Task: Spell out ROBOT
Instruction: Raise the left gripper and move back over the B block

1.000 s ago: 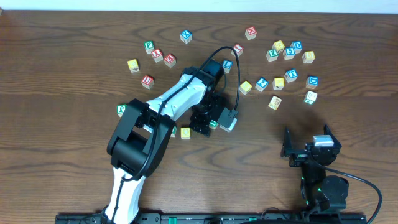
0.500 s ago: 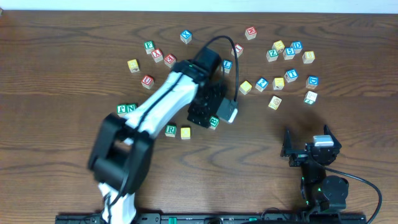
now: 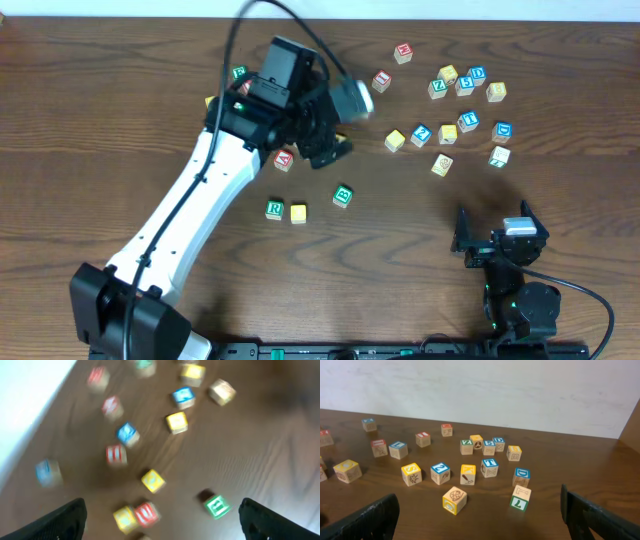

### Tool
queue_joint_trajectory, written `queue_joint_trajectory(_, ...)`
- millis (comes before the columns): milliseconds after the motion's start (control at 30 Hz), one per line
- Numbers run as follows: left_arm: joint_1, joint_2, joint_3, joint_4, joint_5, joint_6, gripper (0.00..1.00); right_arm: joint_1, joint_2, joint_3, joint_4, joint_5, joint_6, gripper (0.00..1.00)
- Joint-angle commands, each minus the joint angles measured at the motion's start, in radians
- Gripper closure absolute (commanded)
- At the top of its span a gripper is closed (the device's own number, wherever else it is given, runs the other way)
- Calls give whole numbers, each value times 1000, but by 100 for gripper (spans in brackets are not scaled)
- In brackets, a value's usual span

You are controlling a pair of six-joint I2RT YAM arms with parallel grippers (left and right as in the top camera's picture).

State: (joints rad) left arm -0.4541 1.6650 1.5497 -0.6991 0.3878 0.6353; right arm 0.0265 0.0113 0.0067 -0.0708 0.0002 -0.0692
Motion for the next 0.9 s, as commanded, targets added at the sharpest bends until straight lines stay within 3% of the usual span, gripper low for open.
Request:
queue_joint_trajectory(0,10,3,10,-33,-233,-809,5,-6,-5,-1,-5,9,9,1)
queue_joint_trajectory(67,8,3,10,-84,-348,-1052,5,-6,-5,-1,-4,9,9,1)
queue_joint_trajectory(133,8,3,10,-106,-342,-1145,5,-6,-5,-1,-5,9,9,1)
queue_joint_trajectory(533,8,3,10,-101,-291,-1139,2,-6,-5,-1,-4,9,9,1)
queue_joint_trajectory(633,8,3,10,-98,-295,-1234,2,-6,-5,-1,-5,9,9,1)
queue_joint_trajectory(667,8,3,10,-105,-298,-1265,5,-6,-5,-1,-4,9,9,1)
queue_joint_trajectory(767,6,3,10,-163,-348,-1459,31,-6,-5,-1,-5,9,9,1)
queue_joint_trajectory(867,3,4,10,-262,-411,-1684,30,-6,-5,-1,-4,9,9,1)
